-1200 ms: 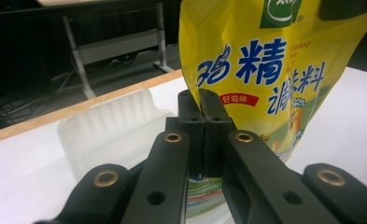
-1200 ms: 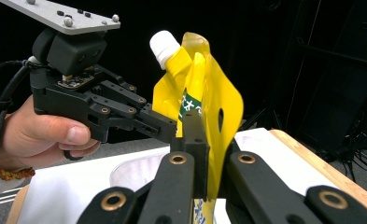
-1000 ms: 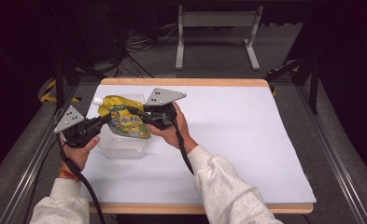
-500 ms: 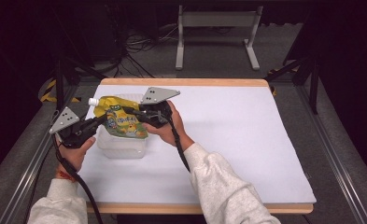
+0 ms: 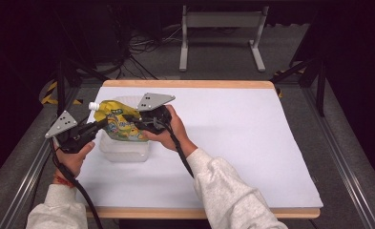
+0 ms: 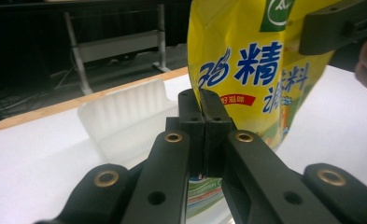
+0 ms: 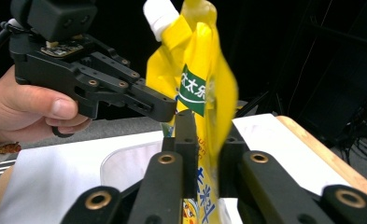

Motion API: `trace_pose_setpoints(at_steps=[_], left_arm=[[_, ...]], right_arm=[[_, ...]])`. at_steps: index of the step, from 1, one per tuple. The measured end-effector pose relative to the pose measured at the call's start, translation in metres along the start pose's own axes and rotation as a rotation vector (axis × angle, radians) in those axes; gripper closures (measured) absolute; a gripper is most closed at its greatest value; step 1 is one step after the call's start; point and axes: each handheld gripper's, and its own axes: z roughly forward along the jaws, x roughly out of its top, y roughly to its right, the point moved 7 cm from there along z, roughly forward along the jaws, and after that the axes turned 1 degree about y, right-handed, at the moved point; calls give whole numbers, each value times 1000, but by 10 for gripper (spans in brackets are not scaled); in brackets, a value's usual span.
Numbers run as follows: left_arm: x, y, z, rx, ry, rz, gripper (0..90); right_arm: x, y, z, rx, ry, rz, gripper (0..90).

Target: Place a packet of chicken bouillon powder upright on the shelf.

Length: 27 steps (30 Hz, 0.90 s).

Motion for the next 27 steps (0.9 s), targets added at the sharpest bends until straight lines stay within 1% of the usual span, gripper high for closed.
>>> trace_pose_setpoints(at_steps=[2,3,5,6,7,9,10,11,12,13,14,15,17,18,20,21,22,23,24,25,26,27], left_arm=[[0,0,-1,5,-1,2,893],[-1,-1,-2,5,-2,3,893],[-2,-2,-3,8,-7,-1,892],[-1,-2,-3,4,-2,-2,892],[-2,-2,-3,2,-5,-3,892],[-2,-1,-2,0,-2,-6,893],[-2,-1,-2,0,-2,-6,893],[-2,-1,-2,0,-2,-6,893],[-2,-1,-2,-11,-2,-5,893],[-3,-1,0,-13,3,-12,893],[-3,-1,0,-9,0,-10,892],[-3,-1,0,-9,0,-10,889],[-5,-3,1,5,-6,-13,883],[-5,-4,1,4,-2,-20,884],[-6,-7,1,13,-5,-26,881],[-7,-8,1,12,-9,-33,880],[-9,-10,2,2,-4,-43,880],[-11,-12,3,3,-13,-43,879],[-12,-12,3,8,-18,-46,877],[-12,-13,3,16,-26,-42,876],[-11,-12,3,12,-35,-38,874],[-11,-12,3,12,-35,-38,874]], right_arm=[[-3,0,0,-6,-15,-8,767],[-6,1,1,-10,-25,-4,742],[-9,1,0,-12,-34,-3,721],[-11,1,0,-15,-38,2,684],[-15,2,-2,-7,-42,15,659],[-23,2,-4,-7,-60,24,660],[-23,2,-4,-7,-60,24,660],[-27,2,-6,-4,-70,25,668],[-36,4,-9,-3,-77,29,776],[-40,6,-10,-2,-81,40,805],[-43,7,-10,1,-75,55,824],[-43,7,-10,1,-75,55,824],[-48,8,-8,20,-65,94,832],[-49,7,-7,18,-66,95,832],[-49,3,-3,11,-75,74,845],[-49,1,-1,7,-84,60,850],[-49,0,0,1,-92,54,852],[-50,-3,4,-1,-124,42,862],[-53,-4,7,-4,-140,29,871],[-55,-6,10,-2,-145,36,874],[-57,-6,13,-2,-155,50,878],[-59,-6,14,-5,-161,54,879]])
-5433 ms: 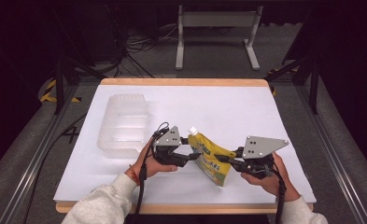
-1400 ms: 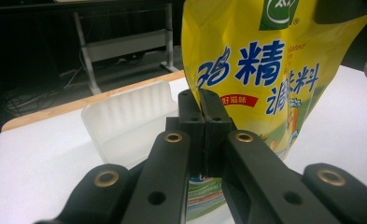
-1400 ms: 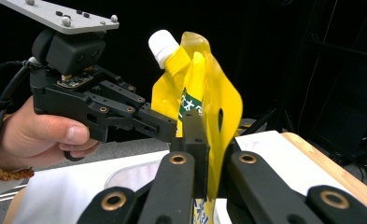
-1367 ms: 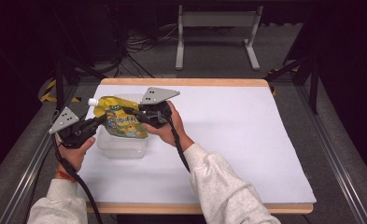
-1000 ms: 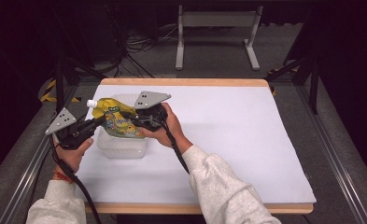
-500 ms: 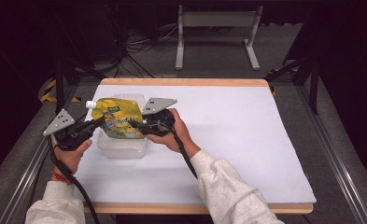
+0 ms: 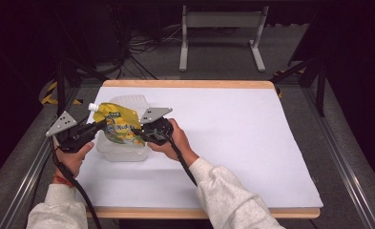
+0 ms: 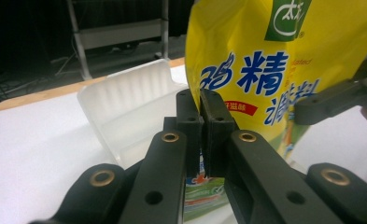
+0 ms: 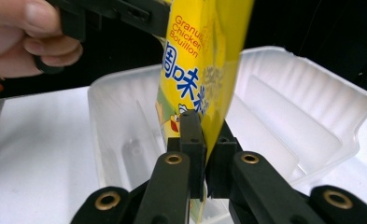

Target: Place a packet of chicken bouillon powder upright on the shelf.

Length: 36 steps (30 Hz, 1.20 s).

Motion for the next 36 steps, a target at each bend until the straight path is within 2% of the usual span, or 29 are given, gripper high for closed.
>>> trace_pose_setpoints(at_steps=[4,10,13,16,24,29,36], left_arm=[[-5,2,6,-16,-19,4,883],[-10,3,11,-22,-41,6,887],[-16,2,14,-19,-67,5,886],[-19,0,15,-20,-70,-4,886],[-23,1,13,0,-83,11,870],[-24,2,12,20,-81,17,858],[-23,3,11,45,-79,23,845]], right_arm=[[-7,5,3,-2,-6,29,880],[-14,5,4,-8,-11,32,879],[-21,2,8,-15,-32,21,879],[-22,1,9,-16,-25,24,878],[-24,2,4,-36,-7,29,806],[-25,0,-1,-38,4,16,816],[-25,1,-14,-39,33,25,815]])
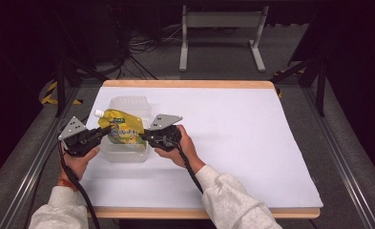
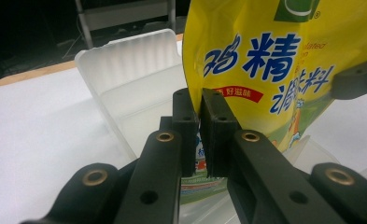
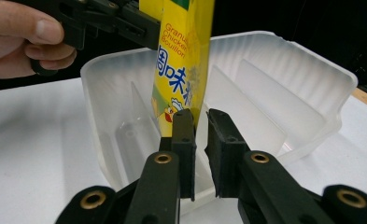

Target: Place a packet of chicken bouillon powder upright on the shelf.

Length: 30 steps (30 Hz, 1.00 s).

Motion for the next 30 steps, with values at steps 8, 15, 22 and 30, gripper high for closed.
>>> trace_pose_setpoints(at_steps=[8,15,22,30], left_arm=[[2,2,-1,29,10,3,822],[6,2,-4,45,30,4,799],[9,6,-12,64,49,15,740],[11,11,-27,89,86,16,664]], right_arm=[[1,-1,-7,2,12,-11,880],[1,-2,-6,1,12,-10,886],[3,-1,-8,-11,16,-19,880],[8,0,-17,-28,29,-31,874]])
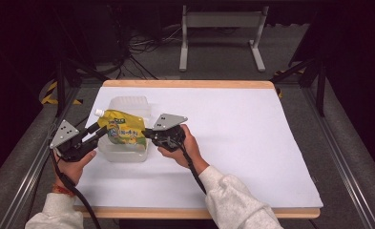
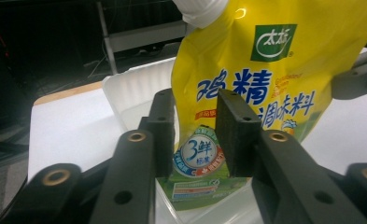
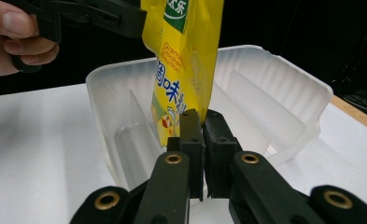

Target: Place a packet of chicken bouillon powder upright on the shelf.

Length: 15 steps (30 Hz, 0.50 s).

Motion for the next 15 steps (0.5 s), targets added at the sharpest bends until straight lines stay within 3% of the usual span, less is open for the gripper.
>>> trace_pose_setpoints(at_steps=[15], left_arm=[[-16,8,-11,-25,-18,19,624]], right_arm=[[1,6,-12,-28,-4,-12,875]])
